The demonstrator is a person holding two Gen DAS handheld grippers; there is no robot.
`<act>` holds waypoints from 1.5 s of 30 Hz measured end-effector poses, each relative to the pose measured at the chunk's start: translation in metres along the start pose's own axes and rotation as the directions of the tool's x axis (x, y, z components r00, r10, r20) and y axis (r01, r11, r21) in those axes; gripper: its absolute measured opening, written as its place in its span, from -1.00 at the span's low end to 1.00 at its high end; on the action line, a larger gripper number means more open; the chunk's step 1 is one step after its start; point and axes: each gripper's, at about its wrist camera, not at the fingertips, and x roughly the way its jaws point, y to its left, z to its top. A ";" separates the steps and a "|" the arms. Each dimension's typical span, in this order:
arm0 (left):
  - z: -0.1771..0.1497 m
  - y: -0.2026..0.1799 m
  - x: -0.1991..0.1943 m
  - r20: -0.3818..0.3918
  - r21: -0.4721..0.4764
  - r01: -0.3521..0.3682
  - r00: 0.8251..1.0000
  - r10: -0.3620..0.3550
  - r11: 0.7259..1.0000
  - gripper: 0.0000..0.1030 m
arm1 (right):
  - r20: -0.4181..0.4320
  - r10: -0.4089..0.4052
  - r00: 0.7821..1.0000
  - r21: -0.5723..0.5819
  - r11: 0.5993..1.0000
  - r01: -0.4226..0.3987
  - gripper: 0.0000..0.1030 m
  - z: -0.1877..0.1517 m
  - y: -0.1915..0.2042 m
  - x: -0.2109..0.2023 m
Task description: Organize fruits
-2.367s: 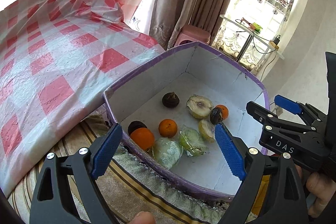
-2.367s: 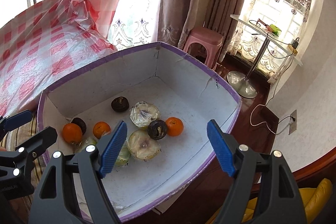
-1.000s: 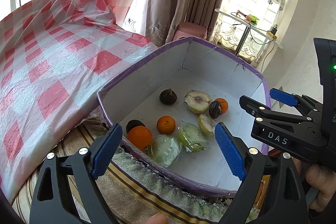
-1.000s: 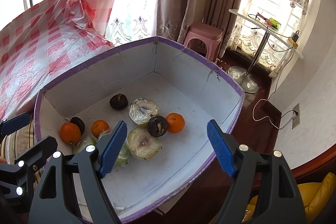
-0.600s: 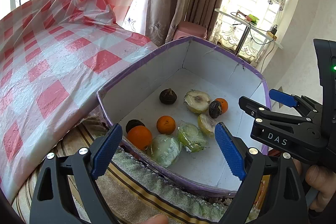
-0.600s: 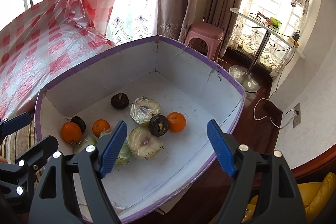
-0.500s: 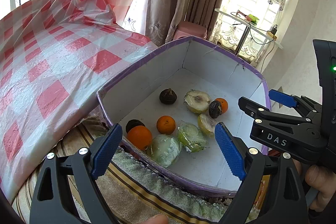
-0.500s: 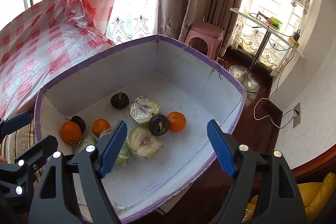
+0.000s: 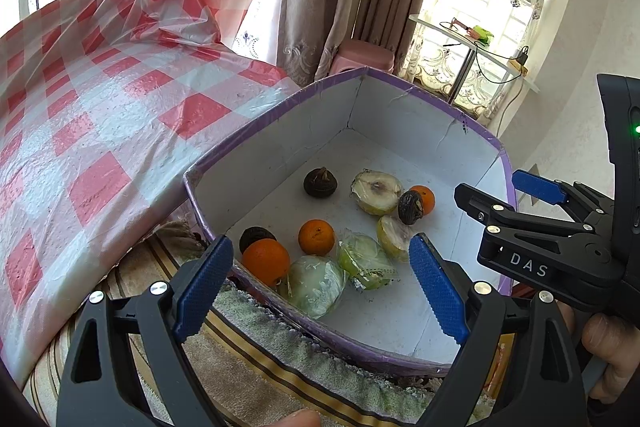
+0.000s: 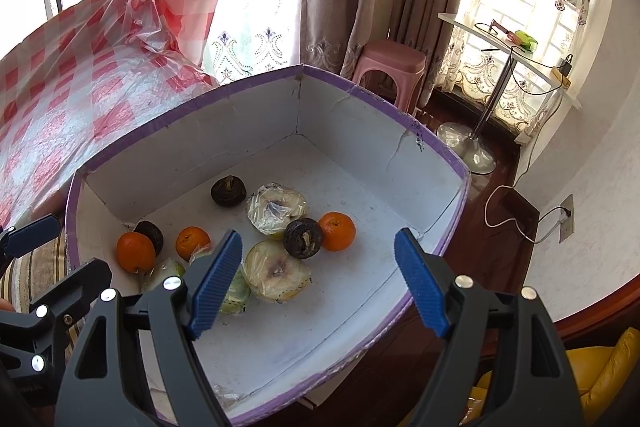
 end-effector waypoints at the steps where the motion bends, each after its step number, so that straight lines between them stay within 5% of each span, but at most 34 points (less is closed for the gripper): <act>1: 0.000 0.000 0.000 0.000 0.000 0.000 1.000 0.000 1.000 0.69 | 0.001 -0.001 1.000 0.001 1.000 0.001 0.53 0.000 0.000 0.000; 17: 0.000 0.000 0.001 -0.004 -0.001 0.001 1.000 -0.001 1.000 0.69 | -0.002 0.000 1.000 -0.001 1.000 0.000 0.53 -0.001 -0.001 0.000; 31: 0.005 -0.004 0.009 -0.080 0.012 -0.049 0.996 0.050 0.999 0.69 | -0.023 0.007 1.000 0.015 1.000 -0.007 0.53 -0.001 -0.003 0.004; 45: 0.011 0.004 -0.014 -0.051 -0.031 0.044 0.998 -0.045 0.999 0.69 | -0.014 0.026 1.000 0.026 0.999 -0.026 0.53 0.001 -0.003 0.000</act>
